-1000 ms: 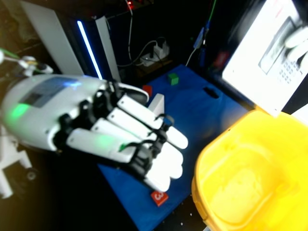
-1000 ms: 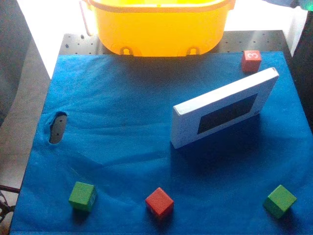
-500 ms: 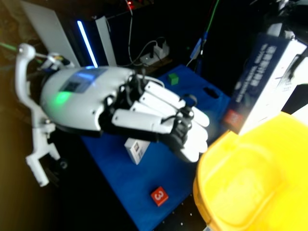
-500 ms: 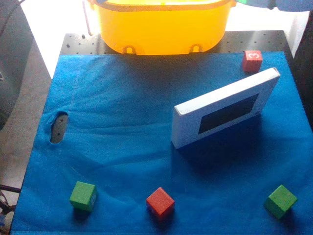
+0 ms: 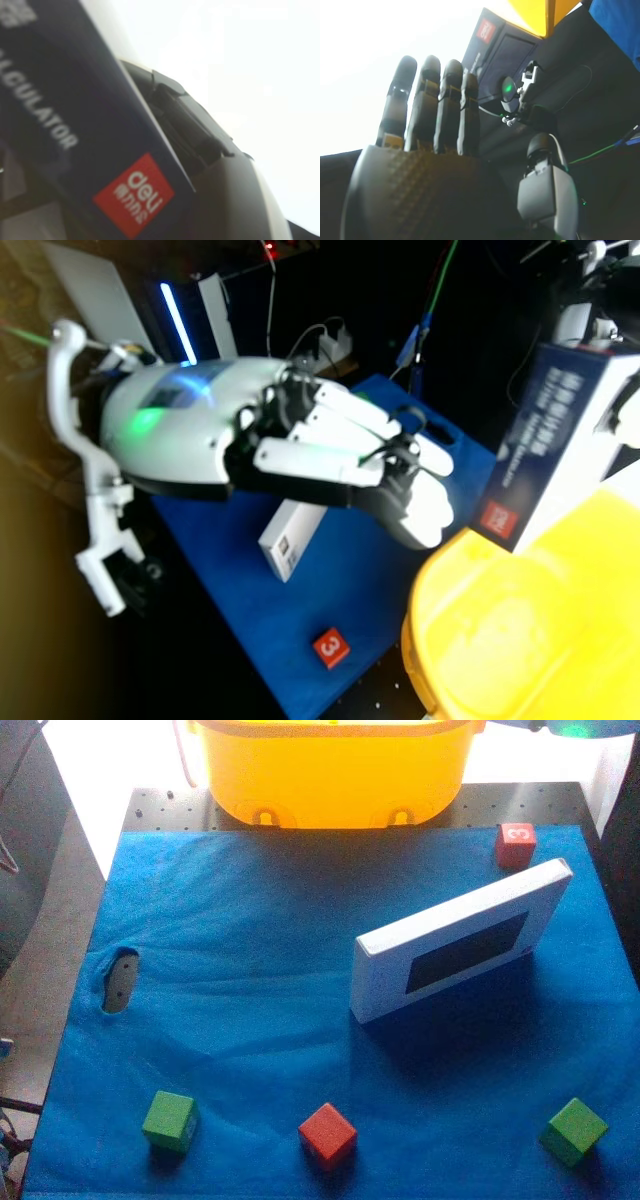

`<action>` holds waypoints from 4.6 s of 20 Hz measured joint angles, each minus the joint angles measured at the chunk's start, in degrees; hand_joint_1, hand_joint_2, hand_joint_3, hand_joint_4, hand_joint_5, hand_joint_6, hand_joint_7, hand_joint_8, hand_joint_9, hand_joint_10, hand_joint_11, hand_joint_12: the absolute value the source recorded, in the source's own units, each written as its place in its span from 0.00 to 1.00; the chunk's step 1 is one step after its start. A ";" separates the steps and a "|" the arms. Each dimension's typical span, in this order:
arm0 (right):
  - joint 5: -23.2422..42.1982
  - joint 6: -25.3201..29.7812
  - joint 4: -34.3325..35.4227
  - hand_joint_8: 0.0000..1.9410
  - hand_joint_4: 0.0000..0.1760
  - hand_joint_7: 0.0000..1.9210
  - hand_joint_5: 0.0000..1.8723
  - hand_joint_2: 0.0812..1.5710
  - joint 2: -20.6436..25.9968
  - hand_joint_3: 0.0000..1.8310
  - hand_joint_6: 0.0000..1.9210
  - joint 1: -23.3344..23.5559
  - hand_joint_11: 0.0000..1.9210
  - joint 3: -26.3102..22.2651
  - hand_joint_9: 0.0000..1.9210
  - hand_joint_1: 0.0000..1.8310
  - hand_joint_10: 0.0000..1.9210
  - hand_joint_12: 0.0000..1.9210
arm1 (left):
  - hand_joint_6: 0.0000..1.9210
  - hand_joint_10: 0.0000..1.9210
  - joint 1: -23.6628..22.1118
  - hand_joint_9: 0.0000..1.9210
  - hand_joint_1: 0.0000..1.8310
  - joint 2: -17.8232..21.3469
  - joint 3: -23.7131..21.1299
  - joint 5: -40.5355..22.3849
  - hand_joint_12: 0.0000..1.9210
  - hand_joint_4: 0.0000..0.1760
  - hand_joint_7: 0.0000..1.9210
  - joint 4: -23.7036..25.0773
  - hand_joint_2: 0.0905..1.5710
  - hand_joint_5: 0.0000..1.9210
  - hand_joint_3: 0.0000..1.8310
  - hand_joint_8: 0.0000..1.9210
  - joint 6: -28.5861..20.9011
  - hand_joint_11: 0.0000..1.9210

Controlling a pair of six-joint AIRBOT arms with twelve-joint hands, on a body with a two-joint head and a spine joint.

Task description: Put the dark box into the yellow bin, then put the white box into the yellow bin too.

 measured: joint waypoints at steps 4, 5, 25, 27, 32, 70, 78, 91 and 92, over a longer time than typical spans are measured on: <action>0.02 0.00 0.02 0.00 0.00 0.30 0.26 0.68 -0.02 0.00 0.00 0.00 0.01 0.00 0.25 0.00 0.00 0.49 | 0.33 0.40 -1.92 0.61 0.77 0.07 0.00 0.31 0.50 0.00 0.63 0.26 0.62 0.62 0.00 0.24 -0.04 0.45; 0.11 0.00 0.07 0.00 0.00 0.30 0.26 0.68 -0.24 0.00 0.00 0.00 0.01 0.02 0.25 0.00 0.00 0.49 | 0.31 0.40 -1.92 0.61 0.77 0.07 0.00 0.17 0.50 0.00 0.63 0.04 0.62 0.62 0.00 0.28 -0.04 0.44; 2.51 0.66 -0.74 0.00 0.00 0.28 0.23 0.66 -0.85 0.00 0.00 -1.11 0.02 -0.02 0.26 0.01 0.00 0.49 | 0.00 0.00 -0.15 0.10 0.65 -1.46 0.66 1.07 0.17 0.20 0.11 -0.07 0.45 0.12 0.00 0.00 1.86 0.05; 2.56 2.84 -0.72 0.00 0.00 0.24 0.20 0.61 -0.50 0.00 0.00 -1.38 0.02 -0.15 0.25 0.03 0.00 0.47 | 0.00 0.01 0.24 0.12 0.62 -0.09 -0.42 0.94 0.17 0.23 0.12 -0.28 0.46 0.13 0.00 0.00 1.68 0.07; 2.93 3.39 -0.61 0.00 0.00 0.23 0.13 0.51 2.71 0.00 0.00 -2.97 0.00 -4.20 0.18 0.11 0.00 0.41 | 0.00 0.00 3.15 0.14 0.64 3.02 -1.68 2.34 0.18 0.33 0.16 -2.23 0.48 0.18 0.00 0.00 1.42 0.07; -0.02 3.39 6.54 0.22 0.00 0.65 0.53 0.65 -9.55 0.00 0.42 -21.77 0.38 -1.29 0.63 0.68 0.03 0.51 | 0.00 0.00 14.60 0.10 0.57 12.83 -17.57 -5.40 0.02 1.00 0.13 -8.17 0.42 0.18 0.00 0.00 5.31 0.04; 0.28 3.67 7.91 0.51 0.00 0.57 0.54 0.67 -9.73 0.00 0.39 -21.77 0.40 -1.25 0.52 0.70 0.54 0.75 | 0.00 0.00 15.39 0.09 0.54 14.10 -18.16 -5.55 0.01 1.00 0.12 -9.57 0.45 0.17 0.01 0.00 5.31 0.04; 1.16 4.17 5.16 0.51 0.00 0.52 0.49 0.69 -7.54 0.00 0.45 -11.56 0.39 -2.05 0.48 0.76 0.67 0.70 | 0.00 0.01 16.92 0.12 0.54 17.33 -20.13 -5.79 0.03 0.86 0.13 -12.61 0.44 0.15 0.00 0.00 7.48 0.09; 1.53 4.20 4.74 0.49 0.00 0.53 0.48 0.69 -7.41 0.00 0.47 -10.16 0.42 -2.03 0.50 0.76 0.65 0.67 | 0.00 0.01 16.92 0.11 0.52 17.55 -20.13 -6.23 0.03 0.84 0.13 -13.29 0.44 0.14 0.00 0.00 7.91 0.09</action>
